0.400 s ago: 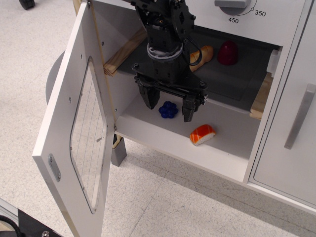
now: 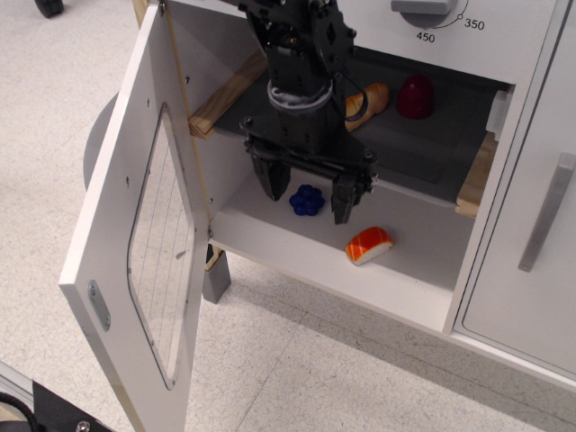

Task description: Close oven

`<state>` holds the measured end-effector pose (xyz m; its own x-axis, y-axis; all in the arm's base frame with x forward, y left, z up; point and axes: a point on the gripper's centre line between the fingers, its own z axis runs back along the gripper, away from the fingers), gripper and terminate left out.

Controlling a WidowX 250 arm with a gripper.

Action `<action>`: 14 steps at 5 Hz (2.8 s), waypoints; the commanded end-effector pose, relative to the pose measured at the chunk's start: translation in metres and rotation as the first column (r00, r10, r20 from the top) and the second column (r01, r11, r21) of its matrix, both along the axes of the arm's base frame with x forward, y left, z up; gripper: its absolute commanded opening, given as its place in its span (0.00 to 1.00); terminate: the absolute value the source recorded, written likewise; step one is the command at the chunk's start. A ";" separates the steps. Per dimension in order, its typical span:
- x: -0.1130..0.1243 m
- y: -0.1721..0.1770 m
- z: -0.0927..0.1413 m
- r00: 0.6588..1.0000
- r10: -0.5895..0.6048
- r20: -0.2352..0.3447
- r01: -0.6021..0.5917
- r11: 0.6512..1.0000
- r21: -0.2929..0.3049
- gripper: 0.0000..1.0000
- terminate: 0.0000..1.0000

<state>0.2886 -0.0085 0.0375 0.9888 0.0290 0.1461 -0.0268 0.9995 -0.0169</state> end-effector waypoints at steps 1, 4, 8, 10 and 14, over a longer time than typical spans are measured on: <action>-0.040 0.036 0.069 0.990 0.112 0.083 -0.107 0.992 -0.061 1.00 0.00; -0.077 0.091 0.101 0.950 0.307 0.055 -0.310 0.947 0.086 1.00 0.00; -0.045 0.062 0.048 0.898 0.437 0.039 -0.437 0.899 -0.018 1.00 0.00; -0.002 0.020 0.070 0.858 0.513 0.032 -0.507 0.855 -0.106 1.00 0.00; 0.043 -0.027 0.087 0.786 0.615 0.064 -0.594 0.779 -0.200 1.00 0.00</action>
<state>0.3266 -0.0328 0.1024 0.7452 0.6486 0.1553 -0.6248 0.7603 -0.1776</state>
